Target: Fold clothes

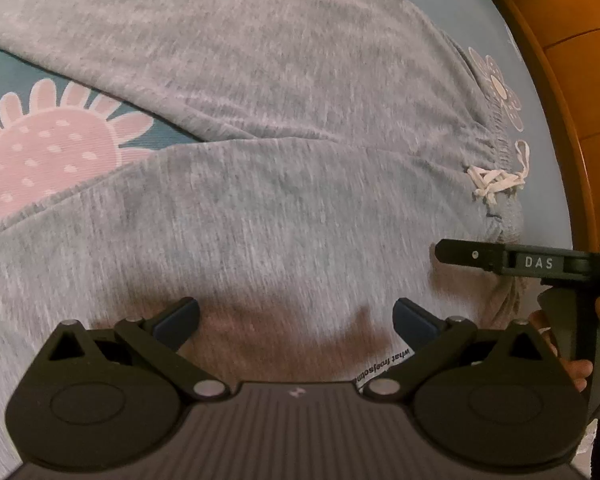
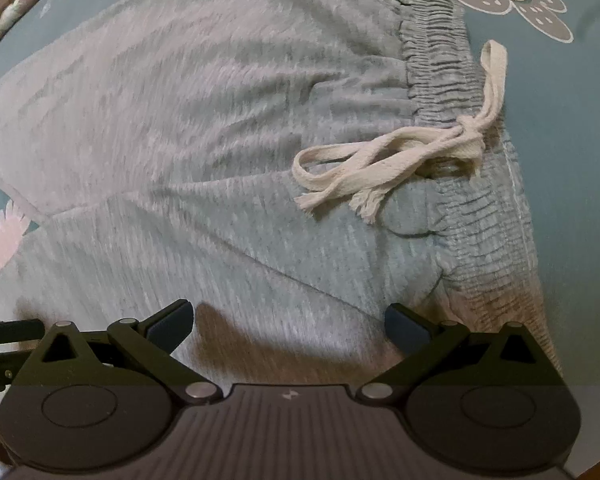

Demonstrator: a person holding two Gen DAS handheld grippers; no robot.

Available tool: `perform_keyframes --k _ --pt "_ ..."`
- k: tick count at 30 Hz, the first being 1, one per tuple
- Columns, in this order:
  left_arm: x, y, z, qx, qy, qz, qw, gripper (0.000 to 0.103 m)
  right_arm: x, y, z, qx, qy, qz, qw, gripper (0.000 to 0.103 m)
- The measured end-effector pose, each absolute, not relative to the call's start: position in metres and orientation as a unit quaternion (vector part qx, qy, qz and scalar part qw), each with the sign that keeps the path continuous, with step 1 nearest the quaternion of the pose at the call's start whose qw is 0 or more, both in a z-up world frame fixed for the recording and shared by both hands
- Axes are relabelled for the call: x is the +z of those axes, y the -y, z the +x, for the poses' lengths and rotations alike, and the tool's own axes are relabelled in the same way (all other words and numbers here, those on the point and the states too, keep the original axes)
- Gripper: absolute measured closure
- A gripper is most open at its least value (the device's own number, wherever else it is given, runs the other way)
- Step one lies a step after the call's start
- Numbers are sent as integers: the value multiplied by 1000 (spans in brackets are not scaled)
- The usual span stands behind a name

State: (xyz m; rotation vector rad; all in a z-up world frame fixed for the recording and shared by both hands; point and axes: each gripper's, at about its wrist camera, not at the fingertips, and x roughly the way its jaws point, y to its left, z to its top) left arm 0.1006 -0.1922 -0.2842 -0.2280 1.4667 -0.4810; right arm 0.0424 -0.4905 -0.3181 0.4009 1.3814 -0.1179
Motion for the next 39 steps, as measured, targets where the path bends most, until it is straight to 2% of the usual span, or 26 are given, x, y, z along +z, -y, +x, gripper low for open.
perform_keyframes --k 12,23,39 --pt "-284 194 98 -236 -657 -80 711 1 -309 494 40 -45 -626 192 755 0" --pt "-286 193 100 -244 -665 -81 701 1 -299 514 -12 -68 -646 244 720 0" --pt "-286 197 101 -252 -671 -59 694 1 -284 522 -27 -82 -639 251 722 0"
